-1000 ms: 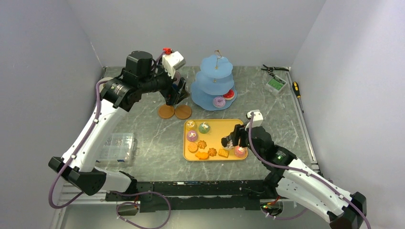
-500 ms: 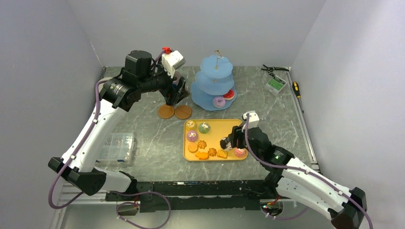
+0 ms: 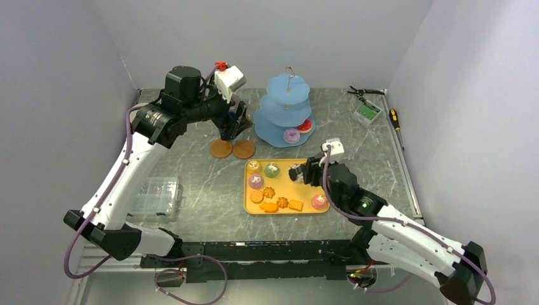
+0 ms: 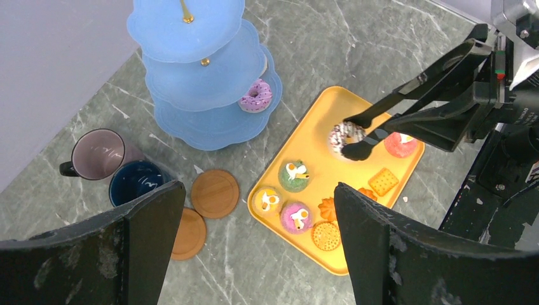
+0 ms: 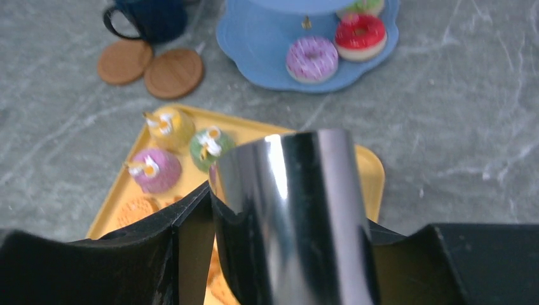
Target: Serve the afternoon tea
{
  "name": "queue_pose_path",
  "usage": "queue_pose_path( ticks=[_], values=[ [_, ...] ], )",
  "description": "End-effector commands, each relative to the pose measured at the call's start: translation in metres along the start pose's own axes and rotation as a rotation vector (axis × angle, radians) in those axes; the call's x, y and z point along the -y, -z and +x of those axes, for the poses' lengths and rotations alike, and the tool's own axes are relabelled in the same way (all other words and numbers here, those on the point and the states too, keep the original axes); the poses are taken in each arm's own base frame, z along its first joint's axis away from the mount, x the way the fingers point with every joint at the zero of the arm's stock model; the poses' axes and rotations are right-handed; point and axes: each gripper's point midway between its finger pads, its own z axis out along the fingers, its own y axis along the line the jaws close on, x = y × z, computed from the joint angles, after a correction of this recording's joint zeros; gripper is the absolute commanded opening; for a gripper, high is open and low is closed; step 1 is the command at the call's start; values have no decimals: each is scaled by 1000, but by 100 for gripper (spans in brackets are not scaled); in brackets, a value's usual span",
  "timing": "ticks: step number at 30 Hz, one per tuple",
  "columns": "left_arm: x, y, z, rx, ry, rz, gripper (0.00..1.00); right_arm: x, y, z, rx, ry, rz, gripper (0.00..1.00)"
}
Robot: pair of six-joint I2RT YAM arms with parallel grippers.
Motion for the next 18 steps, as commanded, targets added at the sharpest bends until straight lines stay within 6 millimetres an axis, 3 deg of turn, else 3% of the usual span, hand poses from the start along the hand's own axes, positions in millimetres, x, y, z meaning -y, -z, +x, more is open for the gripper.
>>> queue_pose_path(
  ticks=[1, 11, 18],
  values=[
    [1, 9, -19, 55, -5, -6, 93, -30, -16, -85, 251, -60, -54, 42],
    [1, 11, -18, 57, -6, -9, 93, -64, -91, -105, 343, -43, -52, 41],
    [1, 11, -14, 51, -14, -14, 93, -53, -127, -110, 395, -102, 16, 40]
  ],
)
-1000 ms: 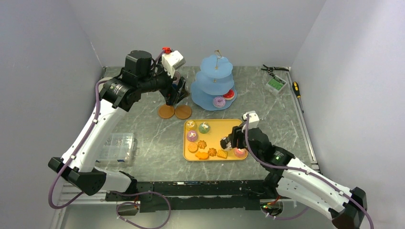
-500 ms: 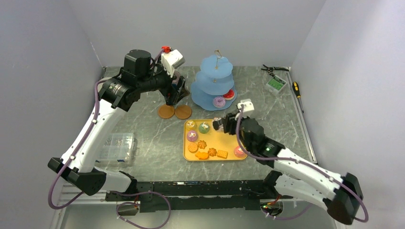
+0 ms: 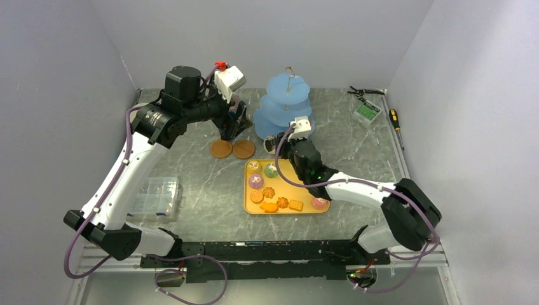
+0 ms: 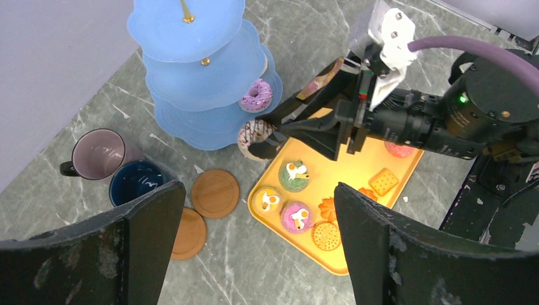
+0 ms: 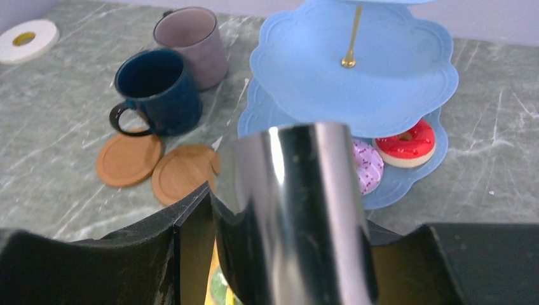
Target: Serve the afternoon tea
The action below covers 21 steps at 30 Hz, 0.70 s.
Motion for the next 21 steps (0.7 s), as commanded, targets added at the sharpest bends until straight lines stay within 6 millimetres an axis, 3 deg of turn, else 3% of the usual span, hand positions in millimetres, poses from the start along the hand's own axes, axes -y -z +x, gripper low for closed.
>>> queue_pose_path(
  ticks=[1, 11, 21],
  values=[
    [1, 11, -14, 51, -16, -14, 93, 4, -20, -64, 222, -136, 39, 41],
    [1, 12, -13, 51, -17, -15, 93, 6, -51, -40, 209, -159, 91, 40],
    [6, 15, -9, 54, -28, 6, 93, 19, -61, -16, 195, -148, 170, 40]
  ],
)
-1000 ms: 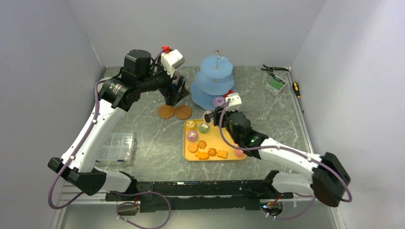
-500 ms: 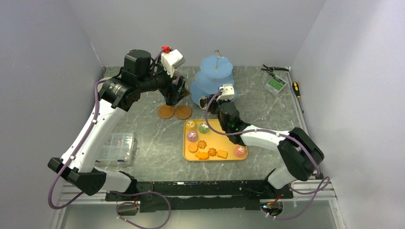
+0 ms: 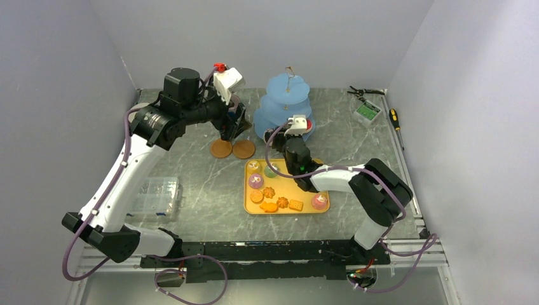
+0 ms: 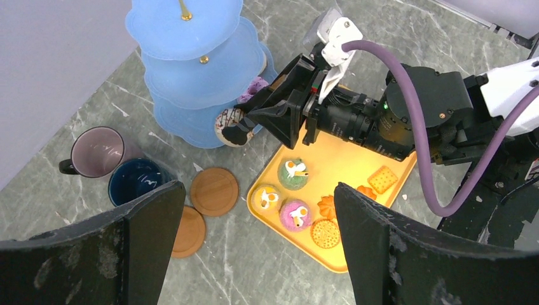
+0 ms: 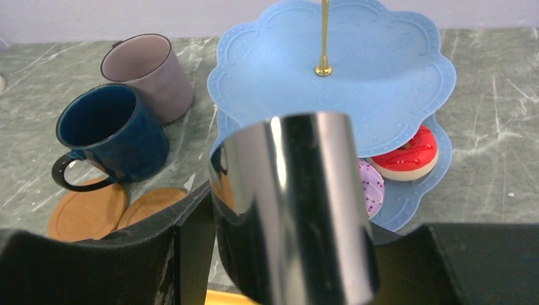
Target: Serve the afternoon tea
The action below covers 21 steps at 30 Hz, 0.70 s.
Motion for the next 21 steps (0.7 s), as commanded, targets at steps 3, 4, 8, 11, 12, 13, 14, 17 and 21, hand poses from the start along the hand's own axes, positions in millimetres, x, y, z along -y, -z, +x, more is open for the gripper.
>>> queue_pose_path(
  ticks=[3, 4, 8, 11, 12, 13, 14, 17, 21],
  values=[
    [6, 12, -11, 53, -20, 10, 93, 3, -9, -31, 109, -75, 47, 40],
    [6, 11, -10, 52, -17, 10, 93, 5, -9, -31, 109, -76, 52, 40],
    [8, 11, -8, 49, -19, 20, 93, 14, -8, -26, 100, -82, 73, 46],
    [8, 11, -9, 50, -17, 23, 93, 14, -7, -25, 96, -87, 69, 59],
    [8, 11, -9, 49, -16, 23, 93, 13, -7, -25, 94, -86, 64, 61],
    [8, 11, -9, 48, -16, 25, 93, 11, -7, -26, 93, -87, 55, 62],
    [8, 11, -9, 49, -15, 24, 93, 10, -7, -27, 93, -90, 50, 63],
    [9, 12, -8, 45, -16, 26, 93, 6, -6, -28, 94, -95, 27, 66],
    [9, 12, -7, 40, -16, 25, 93, 0, -5, -29, 92, -98, -8, 68]
  ],
)
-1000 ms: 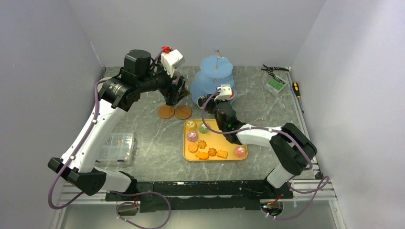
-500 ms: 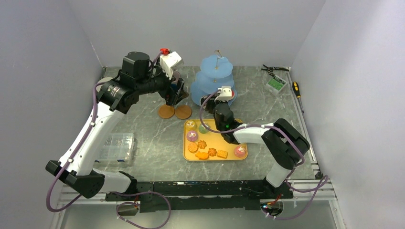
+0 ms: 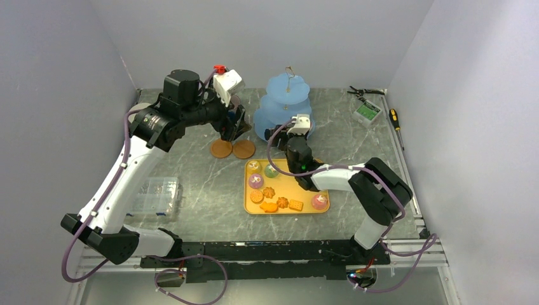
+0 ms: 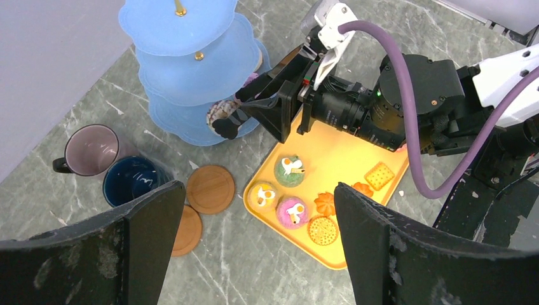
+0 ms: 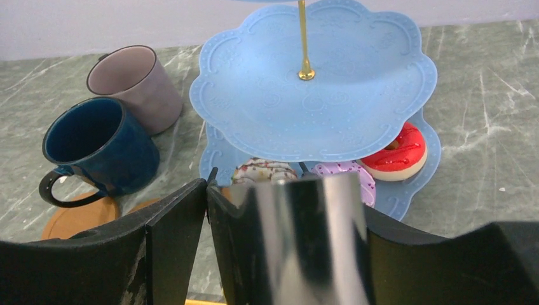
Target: Serve the afternoon tea
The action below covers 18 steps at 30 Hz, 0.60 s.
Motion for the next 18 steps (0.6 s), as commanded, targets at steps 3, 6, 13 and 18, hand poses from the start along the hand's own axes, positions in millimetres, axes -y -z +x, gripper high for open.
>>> queue_pose_path(
  ticks=[3, 6, 13, 18],
  values=[
    [5, 10, -13, 46, -18, 15, 93, -14, 2, -29, 74, -67, -57, 68],
    [5, 10, -13, 46, -19, 13, 93, -10, 8, -35, 80, -63, -54, 66],
    [3, 8, -12, 39, -6, 1, 93, -10, 44, -39, 52, -58, -110, 65],
    [0, 1, -3, 6, 28, 0, 93, -14, 83, -35, 5, -51, -177, 65]
  ],
)
